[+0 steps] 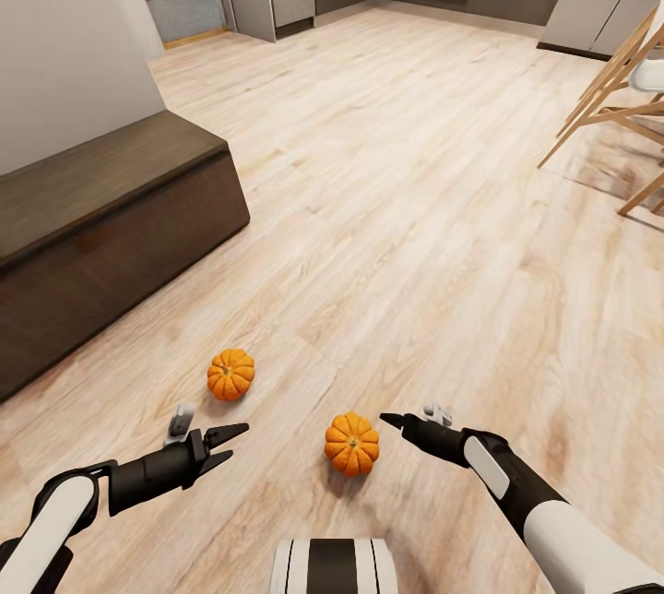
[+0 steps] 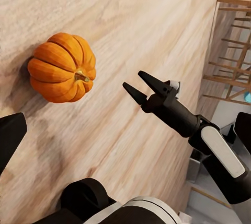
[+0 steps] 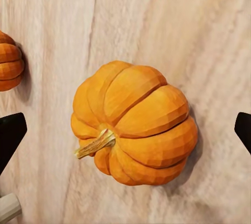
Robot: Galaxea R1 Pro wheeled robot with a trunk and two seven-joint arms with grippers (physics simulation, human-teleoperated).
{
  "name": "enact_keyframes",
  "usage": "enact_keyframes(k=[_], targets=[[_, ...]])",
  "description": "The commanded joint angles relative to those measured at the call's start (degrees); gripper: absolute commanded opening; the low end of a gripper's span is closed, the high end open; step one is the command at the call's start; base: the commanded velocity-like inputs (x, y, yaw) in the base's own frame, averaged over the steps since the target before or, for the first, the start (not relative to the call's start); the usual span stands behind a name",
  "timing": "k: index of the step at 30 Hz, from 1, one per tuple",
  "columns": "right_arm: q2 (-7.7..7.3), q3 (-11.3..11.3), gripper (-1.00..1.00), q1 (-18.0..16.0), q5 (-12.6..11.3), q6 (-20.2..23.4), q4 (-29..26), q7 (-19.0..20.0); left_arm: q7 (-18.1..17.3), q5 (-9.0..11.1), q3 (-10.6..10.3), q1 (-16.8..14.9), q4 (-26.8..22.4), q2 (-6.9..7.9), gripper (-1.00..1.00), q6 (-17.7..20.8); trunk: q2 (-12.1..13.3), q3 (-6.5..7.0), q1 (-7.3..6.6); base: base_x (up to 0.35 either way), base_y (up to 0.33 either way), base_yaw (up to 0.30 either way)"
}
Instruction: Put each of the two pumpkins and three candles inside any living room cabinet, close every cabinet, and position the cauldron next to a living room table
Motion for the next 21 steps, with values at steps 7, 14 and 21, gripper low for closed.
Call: enact_keyframes(k=[7, 14, 21], targets=[[-0.06, 0.3, 1.00, 0.0, -0.3, 0.1, 0.0, -0.1, -0.5, -0.5, 0.2, 0.0, 0.0, 0.01, 1.00, 0.2, -0.1, -1.14, 0.12, 0.000, 0.000, 0.000], [-0.06, 0.4, 1.00, 0.0, 0.0, 0.0, 0.0, -0.1, -2.8, 1.2, 0.5, 0.0, 0.1, 0.45, 1.00, 0.2, -0.2, -2.69, 0.30, 0.000, 0.000, 0.000], [-0.06, 0.4, 1.00, 0.0, 0.1, -0.3, 0.0, -0.1, -4.8, 2.3, 0.6, 0.0, 0.2, 1.16, 1.00, 0.3, -0.3, -4.24, 0.48, 0.000, 0.000, 0.000]])
